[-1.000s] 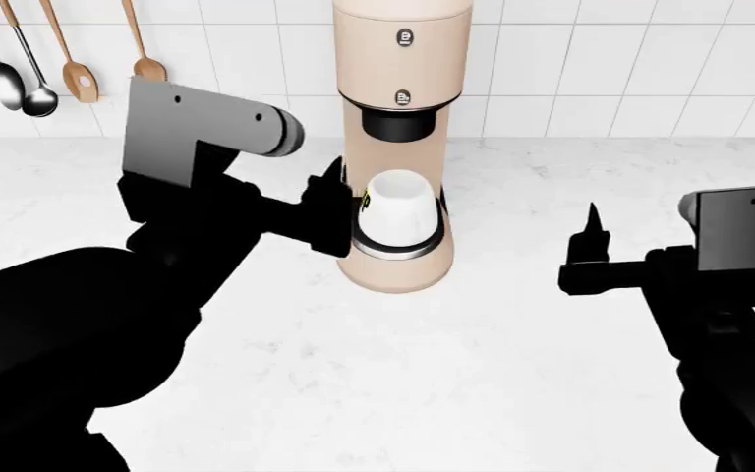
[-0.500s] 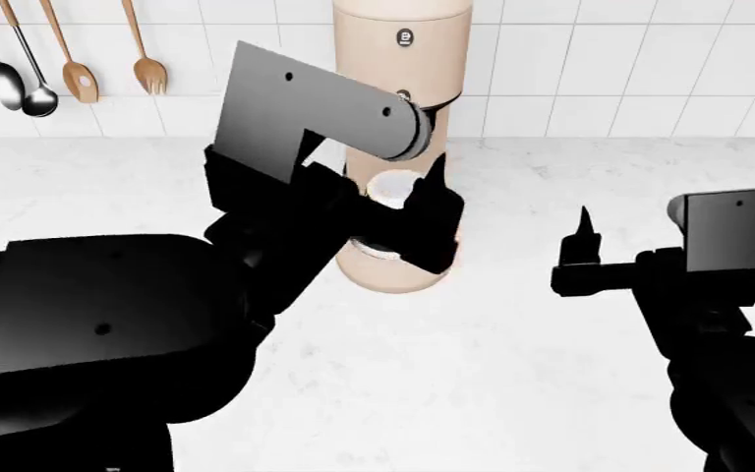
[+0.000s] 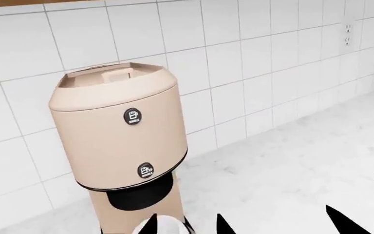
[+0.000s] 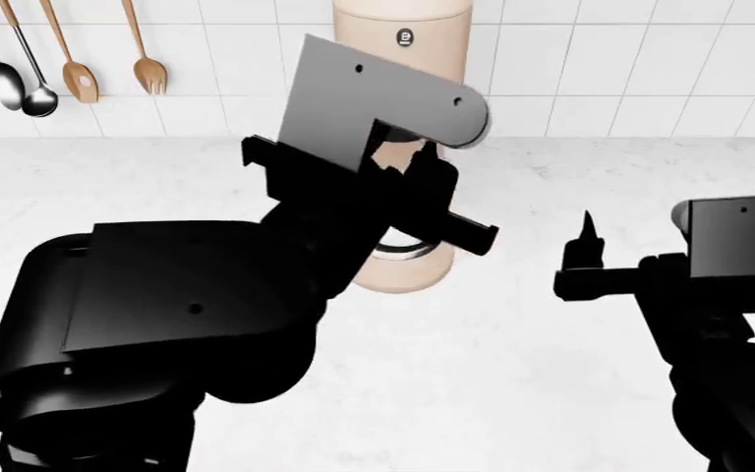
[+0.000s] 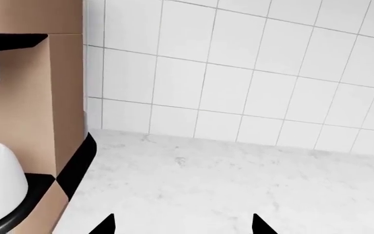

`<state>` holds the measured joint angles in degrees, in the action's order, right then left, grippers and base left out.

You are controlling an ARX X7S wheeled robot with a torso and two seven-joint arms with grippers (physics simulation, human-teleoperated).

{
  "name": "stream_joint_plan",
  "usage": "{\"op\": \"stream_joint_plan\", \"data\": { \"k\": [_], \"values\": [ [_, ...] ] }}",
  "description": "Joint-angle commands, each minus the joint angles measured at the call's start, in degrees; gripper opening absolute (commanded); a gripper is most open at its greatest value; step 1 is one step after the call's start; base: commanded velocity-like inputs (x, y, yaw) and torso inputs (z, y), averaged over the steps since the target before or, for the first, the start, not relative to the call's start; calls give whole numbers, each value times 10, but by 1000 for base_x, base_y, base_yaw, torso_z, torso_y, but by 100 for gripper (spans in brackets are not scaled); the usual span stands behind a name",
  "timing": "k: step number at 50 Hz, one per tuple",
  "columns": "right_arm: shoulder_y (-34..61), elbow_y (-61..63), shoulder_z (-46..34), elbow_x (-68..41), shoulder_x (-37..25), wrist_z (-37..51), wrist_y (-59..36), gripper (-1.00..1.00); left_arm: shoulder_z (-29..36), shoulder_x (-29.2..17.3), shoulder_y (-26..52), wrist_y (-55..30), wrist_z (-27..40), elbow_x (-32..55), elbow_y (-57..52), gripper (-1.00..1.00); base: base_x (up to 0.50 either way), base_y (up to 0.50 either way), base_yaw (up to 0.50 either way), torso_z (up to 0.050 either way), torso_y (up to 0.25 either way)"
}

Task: Press the button on the coffee machine to serve coffee.

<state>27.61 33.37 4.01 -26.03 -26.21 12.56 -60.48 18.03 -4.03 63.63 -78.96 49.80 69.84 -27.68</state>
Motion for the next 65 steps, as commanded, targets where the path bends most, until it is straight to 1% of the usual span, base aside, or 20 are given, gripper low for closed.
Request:
{"op": "stream_joint_plan", "data": {
  "k": [1, 7, 11, 15, 28, 38, 49, 65],
  "values": [
    [-4, 1, 3, -1, -1, 3, 0, 100, 15, 6, 1, 20, 20, -5, 10, -100, 0, 0, 0, 0, 0],
    [-4, -4, 0, -1, -1, 4, 1, 100, 15, 12, 13, 27, 30, 9, 16, -100, 0, 0, 0, 0, 0],
    [-3, -4, 0, -2, 0, 5, 1, 100, 27, 4, 15, 46, 17, -12, 29, -100, 0, 0, 0, 0, 0],
    [-6, -8, -2, 0, 1, 5, 6, 100, 28, 5, 23, 51, 23, -11, 33, -100, 0, 0, 0, 0, 0],
    [-8, -15, -2, -1, 1, 5, 11, 100, 55, -11, 27, 103, 0, -63, 72, -100, 0, 0, 0, 0, 0],
    [-13, -11, 0, -3, 0, 7, 11, 100, 70, -16, 29, 128, -13, -80, 101, -100, 0, 0, 0, 0, 0],
    [-12, -13, -3, -4, 0, 9, 11, 100, 85, -16, 30, 133, -11, -72, 100, -100, 0, 0, 0, 0, 0],
    [-8, -21, -9, -4, 0, 9, 15, 100, 118, -18, 45, 163, -37, -96, 137, -100, 0, 0, 0, 0, 0]
  ]
}}
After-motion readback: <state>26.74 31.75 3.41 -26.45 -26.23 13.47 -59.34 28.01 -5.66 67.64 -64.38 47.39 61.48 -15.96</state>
